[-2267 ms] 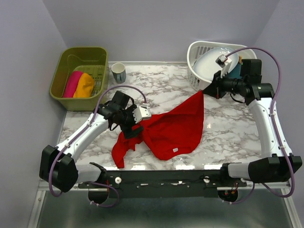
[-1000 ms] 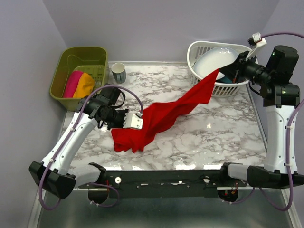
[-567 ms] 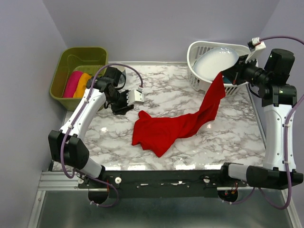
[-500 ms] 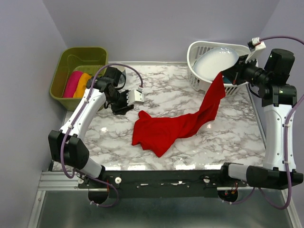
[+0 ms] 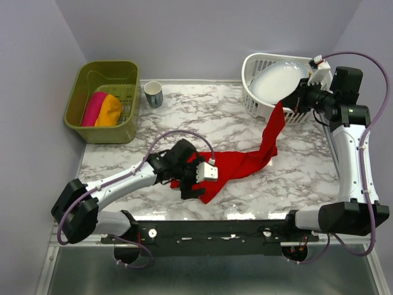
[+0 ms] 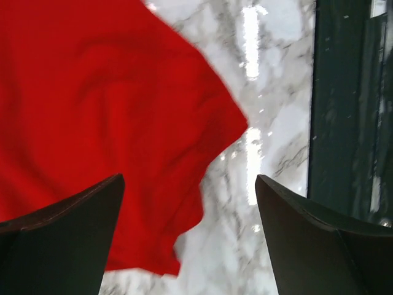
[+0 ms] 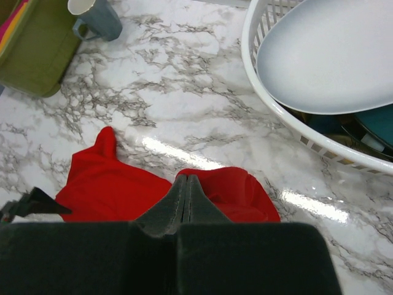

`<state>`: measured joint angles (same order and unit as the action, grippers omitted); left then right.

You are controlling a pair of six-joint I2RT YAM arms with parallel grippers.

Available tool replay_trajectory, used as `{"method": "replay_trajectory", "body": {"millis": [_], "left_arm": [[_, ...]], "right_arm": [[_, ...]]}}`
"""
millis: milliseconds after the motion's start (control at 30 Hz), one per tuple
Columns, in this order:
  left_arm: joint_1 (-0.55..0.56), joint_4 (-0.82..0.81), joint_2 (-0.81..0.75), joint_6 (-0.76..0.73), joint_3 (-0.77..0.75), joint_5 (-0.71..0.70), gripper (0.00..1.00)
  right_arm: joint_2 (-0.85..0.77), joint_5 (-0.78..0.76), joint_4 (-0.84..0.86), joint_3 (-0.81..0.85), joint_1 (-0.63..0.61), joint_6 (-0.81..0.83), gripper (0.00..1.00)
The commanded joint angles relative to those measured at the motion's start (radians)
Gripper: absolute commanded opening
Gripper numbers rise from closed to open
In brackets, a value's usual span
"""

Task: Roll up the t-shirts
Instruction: Flatten out the T-shirt at the center of the board.

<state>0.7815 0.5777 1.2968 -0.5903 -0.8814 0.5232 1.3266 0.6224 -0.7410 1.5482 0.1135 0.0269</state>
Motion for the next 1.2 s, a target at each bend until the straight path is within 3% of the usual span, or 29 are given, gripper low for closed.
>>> {"method": "replay_trajectory", "body": {"millis": [0,167,367,467,700,767,833,1033,1067,1100,1167], "left_arm": [[0.177,-0.494,-0.042,0.295,0.162,-0.145,0.99],[0.252,-0.605,0.133,0.432,0.119,-0.249,0.99],[0.317,-0.657,0.265,0.494,0.090,-0.351,0.83],[0.325,-0.661,0.305,0.485,0.073,-0.385,0.70],[0.321,-0.553,0.325,0.472,0.012,-0.371,0.24],[0.320,-0.535,0.325,0.462,0.012,-0.368,0.18],[0.309,-0.515,0.322,0.452,0.013,-0.370,0.01],[0.266,-0.469,0.292,0.425,0.024,-0.338,0.00],[0.265,-0.461,0.289,0.414,0.027,-0.330,0.10],[0.268,-0.451,0.291,0.408,0.036,-0.325,0.36],[0.269,-0.453,0.291,0.403,0.053,-0.307,0.43]], "right_arm": [[-0.009,-0.030,0.023,-0.005,0.008,0.008,0.01],[-0.036,-0.035,0.029,-0.057,0.008,0.010,0.01],[-0.047,-0.016,0.041,-0.079,0.008,0.002,0.01],[-0.043,-0.013,0.054,-0.070,0.008,-0.005,0.01],[-0.059,-0.010,0.068,-0.076,0.008,-0.004,0.01],[-0.067,-0.009,0.072,-0.097,0.008,-0.005,0.01],[-0.069,-0.006,0.074,-0.106,0.009,-0.008,0.01],[-0.075,-0.020,0.083,-0.117,0.009,-0.012,0.01],[-0.076,-0.021,0.083,-0.119,0.008,-0.012,0.01],[-0.075,-0.021,0.083,-0.125,0.008,-0.010,0.01],[-0.078,-0.024,0.081,-0.131,0.008,-0.007,0.01]]}}
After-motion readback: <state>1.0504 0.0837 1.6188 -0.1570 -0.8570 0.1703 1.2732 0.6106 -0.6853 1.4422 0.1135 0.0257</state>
